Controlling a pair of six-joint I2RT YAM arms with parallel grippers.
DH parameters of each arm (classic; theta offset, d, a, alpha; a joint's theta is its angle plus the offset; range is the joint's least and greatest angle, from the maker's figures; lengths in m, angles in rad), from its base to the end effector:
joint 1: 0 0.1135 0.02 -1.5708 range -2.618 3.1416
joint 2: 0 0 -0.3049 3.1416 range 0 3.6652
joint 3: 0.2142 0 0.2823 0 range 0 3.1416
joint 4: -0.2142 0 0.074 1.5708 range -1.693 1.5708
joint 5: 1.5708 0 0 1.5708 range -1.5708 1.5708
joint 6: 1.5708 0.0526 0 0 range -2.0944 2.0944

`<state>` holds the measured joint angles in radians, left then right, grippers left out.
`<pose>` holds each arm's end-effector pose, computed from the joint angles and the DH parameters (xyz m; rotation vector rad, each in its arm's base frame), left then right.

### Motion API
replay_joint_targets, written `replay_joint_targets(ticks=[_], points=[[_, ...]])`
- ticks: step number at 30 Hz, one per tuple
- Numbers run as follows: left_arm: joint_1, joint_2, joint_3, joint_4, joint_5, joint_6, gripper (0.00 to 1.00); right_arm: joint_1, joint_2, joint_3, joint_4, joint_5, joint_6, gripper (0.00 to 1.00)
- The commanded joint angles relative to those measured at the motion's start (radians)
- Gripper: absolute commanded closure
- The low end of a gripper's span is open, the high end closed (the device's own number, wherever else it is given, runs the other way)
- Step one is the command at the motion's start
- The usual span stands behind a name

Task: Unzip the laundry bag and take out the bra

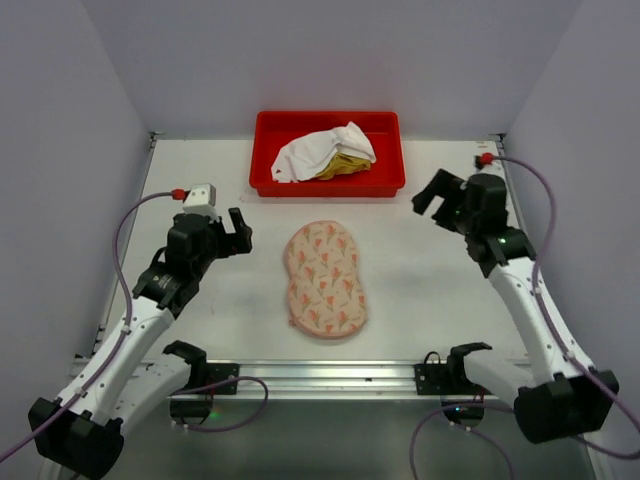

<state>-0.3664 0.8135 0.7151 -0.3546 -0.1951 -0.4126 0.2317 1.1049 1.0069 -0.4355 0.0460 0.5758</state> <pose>0.1940 -0.0635 0.3127 -0.1705 2.0200 -0.2974 0.2657 0.0602 0.3543 0.3929 2.0975 0.4333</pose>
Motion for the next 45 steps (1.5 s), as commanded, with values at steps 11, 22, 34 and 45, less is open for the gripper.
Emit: replay_joint_targets(ticks=[11, 22, 34, 45], points=[[0.060, -0.201, 0.371, -0.239, -0.181, 0.069, 0.00, -0.224, -0.578, 0.131, -0.273, 0.014, -0.151, 0.01], [0.060, -0.442, 0.452, -0.313, -0.240, 0.264, 0.00, -0.146, -0.867, 0.187, -0.290, 0.018, -0.300, 0.01], [0.060, -0.527, 0.411, -0.368, -0.244, 0.213, 0.00, -0.089, -0.981, 0.124, -0.293, 0.049, -0.320, 0.01], [0.058, -0.513, 0.373, -0.365, -0.221, 0.179, 0.00, -0.081, -0.990, 0.110, -0.295, 0.041, -0.321, 0.01]])
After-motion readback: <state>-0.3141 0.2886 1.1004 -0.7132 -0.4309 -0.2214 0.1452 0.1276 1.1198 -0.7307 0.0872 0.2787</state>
